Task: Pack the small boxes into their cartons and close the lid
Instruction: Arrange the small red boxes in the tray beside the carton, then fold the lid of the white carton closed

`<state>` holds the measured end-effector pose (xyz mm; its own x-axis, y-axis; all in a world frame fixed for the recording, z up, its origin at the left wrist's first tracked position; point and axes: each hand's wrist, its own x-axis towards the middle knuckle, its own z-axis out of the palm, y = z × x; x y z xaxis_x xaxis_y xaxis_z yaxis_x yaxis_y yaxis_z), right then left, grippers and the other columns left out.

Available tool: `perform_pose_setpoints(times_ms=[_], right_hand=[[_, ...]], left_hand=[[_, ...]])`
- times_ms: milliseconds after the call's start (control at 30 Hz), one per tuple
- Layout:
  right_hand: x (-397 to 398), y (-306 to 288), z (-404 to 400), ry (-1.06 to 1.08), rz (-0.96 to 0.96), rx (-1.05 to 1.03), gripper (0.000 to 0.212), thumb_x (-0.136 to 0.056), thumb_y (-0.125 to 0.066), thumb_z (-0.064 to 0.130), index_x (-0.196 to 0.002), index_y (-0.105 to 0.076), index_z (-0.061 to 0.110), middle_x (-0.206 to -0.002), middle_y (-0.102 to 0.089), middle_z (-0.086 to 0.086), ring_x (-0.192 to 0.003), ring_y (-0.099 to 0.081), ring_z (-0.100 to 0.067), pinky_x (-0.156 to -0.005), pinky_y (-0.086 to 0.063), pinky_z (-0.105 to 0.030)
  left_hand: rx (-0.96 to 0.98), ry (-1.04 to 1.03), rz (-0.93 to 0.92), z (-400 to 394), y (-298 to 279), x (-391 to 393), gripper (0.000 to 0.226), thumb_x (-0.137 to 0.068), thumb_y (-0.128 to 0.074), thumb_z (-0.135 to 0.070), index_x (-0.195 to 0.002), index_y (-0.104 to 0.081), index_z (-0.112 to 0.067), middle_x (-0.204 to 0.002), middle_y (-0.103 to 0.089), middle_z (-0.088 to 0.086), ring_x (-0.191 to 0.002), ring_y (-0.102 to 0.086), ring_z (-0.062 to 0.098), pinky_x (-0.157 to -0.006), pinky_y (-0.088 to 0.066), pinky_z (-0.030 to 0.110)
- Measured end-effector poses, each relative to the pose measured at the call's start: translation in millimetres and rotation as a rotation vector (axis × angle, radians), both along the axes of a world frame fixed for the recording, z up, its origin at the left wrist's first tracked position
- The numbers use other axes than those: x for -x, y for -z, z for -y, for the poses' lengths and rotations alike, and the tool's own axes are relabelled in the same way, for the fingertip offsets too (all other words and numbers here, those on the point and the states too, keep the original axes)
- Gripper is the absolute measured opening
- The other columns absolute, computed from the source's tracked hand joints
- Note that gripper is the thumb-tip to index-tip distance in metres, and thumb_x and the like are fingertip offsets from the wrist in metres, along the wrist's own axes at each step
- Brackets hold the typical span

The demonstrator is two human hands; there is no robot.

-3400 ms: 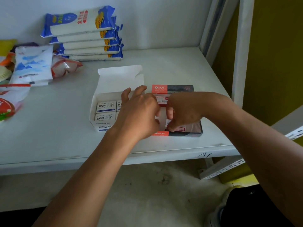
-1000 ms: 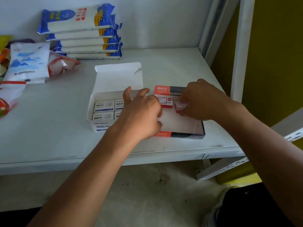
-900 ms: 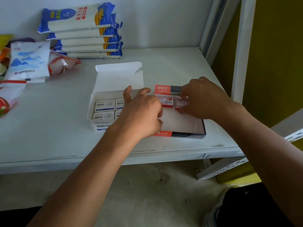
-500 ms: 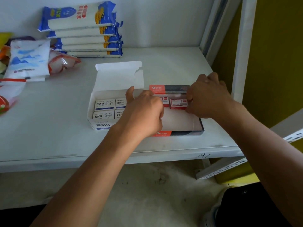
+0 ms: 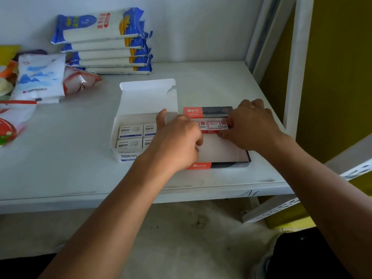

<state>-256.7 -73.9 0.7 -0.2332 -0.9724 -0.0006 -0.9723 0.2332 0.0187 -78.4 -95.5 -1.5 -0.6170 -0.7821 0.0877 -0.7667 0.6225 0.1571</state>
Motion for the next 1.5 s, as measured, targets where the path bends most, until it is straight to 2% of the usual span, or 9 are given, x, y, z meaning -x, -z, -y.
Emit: perform_pose_setpoints(times_ms=[267,500,633,733,867,967,1100,1267,1500], right_hand=[[-34,-16,1,-0.092,0.226,0.149,0.050,-0.084,-0.061,0.056,-0.119,-0.055,0.021,-0.117,-0.059,-0.003,-0.109,-0.049,-0.025,-0.082,-0.044,-0.037],[-79,-9,30,-0.140,0.783,0.159,0.062,-0.094,-0.051,0.049,-0.145,-0.034,0.017,-0.137,-0.057,-0.009,-0.119,-0.056,-0.026,-0.090,-0.048,-0.035],[-88,-9,40,-0.100,1.027,0.266,0.059,-0.097,-0.047,0.044,-0.147,-0.027,0.019,-0.130,-0.060,-0.016,-0.103,-0.059,-0.023,-0.088,-0.049,-0.038],[-87,-11,36,-0.089,1.118,0.380,0.053,-0.099,-0.046,0.039,-0.145,-0.031,0.019,-0.107,-0.064,-0.012,-0.084,-0.059,-0.005,-0.076,-0.048,-0.023],[-83,-11,23,-0.150,1.157,0.420,0.042,-0.101,-0.040,0.039,-0.139,-0.044,0.021,-0.111,-0.060,0.005,-0.094,-0.059,0.001,-0.077,-0.045,-0.017],[-79,-7,12,-0.252,1.087,0.373,0.039,-0.096,-0.047,0.041,-0.129,-0.055,0.022,-0.111,-0.062,0.007,-0.100,-0.059,0.000,-0.081,-0.046,-0.019],[-74,2,6,-0.326,0.947,0.247,0.039,-0.083,-0.072,0.039,-0.119,-0.059,0.029,-0.123,-0.060,0.005,-0.108,-0.058,-0.008,-0.088,-0.051,-0.023],[-72,5,4,-0.353,0.880,0.260,0.037,-0.081,-0.074,0.037,-0.113,-0.063,0.024,-0.125,-0.059,0.006,-0.111,-0.058,-0.014,-0.088,-0.055,-0.027],[-74,8,1,-0.375,0.796,0.230,0.032,-0.085,-0.070,0.037,-0.113,-0.067,0.023,-0.135,-0.050,0.003,-0.117,-0.050,-0.018,-0.083,-0.059,-0.031]], left_hand=[[0.177,-0.195,-0.611,13,-19,-37,0.018,-0.081,-0.059,-0.024,-0.086,-0.076,-0.021,-0.095,-0.076,-0.005,-0.092,-0.068,0.019,-0.089,-0.050,0.039],[-0.046,-0.668,-0.556,47,-22,-91,0.052,-0.096,-0.043,-0.042,-0.140,-0.044,-0.012,-0.143,-0.049,0.014,-0.130,-0.045,0.034,-0.104,-0.037,0.043],[-0.393,-0.647,-0.767,54,-10,-106,0.048,-0.098,-0.041,-0.042,-0.129,-0.052,-0.006,-0.136,-0.056,0.012,-0.128,-0.049,0.031,-0.094,-0.036,0.033],[-0.415,-0.594,-1.019,55,-3,-114,0.033,-0.091,-0.035,-0.052,-0.095,-0.060,-0.031,-0.113,-0.069,0.005,-0.110,-0.063,0.028,-0.098,-0.045,0.038],[-0.361,-0.562,-1.203,46,-11,-116,0.041,-0.103,-0.025,-0.044,-0.114,-0.060,-0.025,-0.106,-0.069,0.000,-0.096,-0.066,0.012,-0.071,-0.044,0.017],[-0.287,-0.460,-1.079,37,-9,-121,0.048,-0.098,-0.035,-0.049,-0.103,-0.073,-0.020,-0.103,-0.071,-0.006,-0.098,-0.064,0.008,-0.083,-0.045,0.023],[-0.145,-0.231,-0.798,25,7,-122,0.027,-0.097,-0.052,-0.036,-0.103,-0.071,-0.018,-0.103,-0.067,-0.013,-0.099,-0.058,-0.002,-0.083,-0.039,0.006],[0.049,-0.072,-0.554,27,20,-122,0.032,-0.099,-0.039,-0.037,-0.095,-0.060,-0.014,-0.086,-0.056,-0.001,-0.085,-0.052,0.019,-0.076,-0.048,0.040],[0.098,-0.185,-0.228,15,20,-121,0.060,-0.094,-0.017,-0.053,-0.139,-0.047,-0.027,-0.146,-0.043,0.006,-0.140,-0.033,0.023,-0.108,-0.034,0.051]])
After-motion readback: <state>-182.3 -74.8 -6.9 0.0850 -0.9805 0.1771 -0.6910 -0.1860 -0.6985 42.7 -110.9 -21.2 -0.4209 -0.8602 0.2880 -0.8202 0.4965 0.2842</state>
